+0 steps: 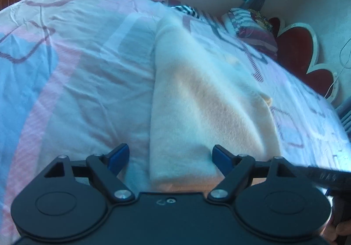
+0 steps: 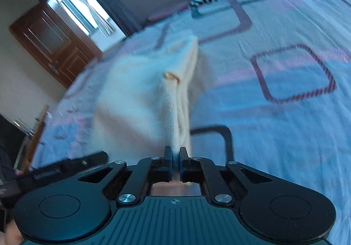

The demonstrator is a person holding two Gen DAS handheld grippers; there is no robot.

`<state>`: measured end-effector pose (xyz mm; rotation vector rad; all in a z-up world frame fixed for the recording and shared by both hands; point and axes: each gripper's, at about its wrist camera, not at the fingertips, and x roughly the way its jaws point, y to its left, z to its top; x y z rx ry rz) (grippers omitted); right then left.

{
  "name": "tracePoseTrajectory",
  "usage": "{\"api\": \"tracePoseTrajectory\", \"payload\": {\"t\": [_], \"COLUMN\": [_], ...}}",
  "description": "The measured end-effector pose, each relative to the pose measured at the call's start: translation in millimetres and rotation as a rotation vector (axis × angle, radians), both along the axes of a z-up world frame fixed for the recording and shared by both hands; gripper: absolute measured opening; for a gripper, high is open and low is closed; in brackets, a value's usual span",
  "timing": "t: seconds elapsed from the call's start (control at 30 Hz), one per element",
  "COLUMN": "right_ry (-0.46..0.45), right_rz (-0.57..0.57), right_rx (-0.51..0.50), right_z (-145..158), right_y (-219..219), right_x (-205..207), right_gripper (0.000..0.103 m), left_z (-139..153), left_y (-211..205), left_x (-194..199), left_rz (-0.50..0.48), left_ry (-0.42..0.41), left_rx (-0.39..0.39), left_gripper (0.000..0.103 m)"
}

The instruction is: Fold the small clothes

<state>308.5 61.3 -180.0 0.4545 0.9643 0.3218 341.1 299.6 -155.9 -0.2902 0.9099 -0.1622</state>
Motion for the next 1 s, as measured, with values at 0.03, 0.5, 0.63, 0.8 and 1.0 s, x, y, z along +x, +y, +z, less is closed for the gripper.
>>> {"api": "tracePoseTrajectory", "payload": {"t": [0.03,0.5,0.63,0.8,1.0], "right_ry": [0.025,-0.18,-0.162,-0.103,-0.106], "right_rz": [0.017,-0.018,0.037,0.021,-0.007], "right_rx": [0.015,-0.128,-0.148,-0.191,-0.173], "right_z": [-6,33,26,1,10], "right_y": [3,23,42,41,38], "right_x": [0,-12,-8,-7,-18], "right_gripper": [0.005,0.009,0.009,0.009,0.012], "left_z": [-1,9,6,7,20], "left_y": [-2,0,-4,-7,-9], "left_x": [-1,-15,-13,-12,-15], "left_rz": [-0.005,-0.016,-0.015,-0.029,-0.033], "left_ry": [-0.012,-0.031,-0.019,-0.013,-0.027], "left_rx": [0.014,0.06,0.092,0.119,0.156], "left_gripper": [0.079,0.071,0.08,0.08,0.096]}}
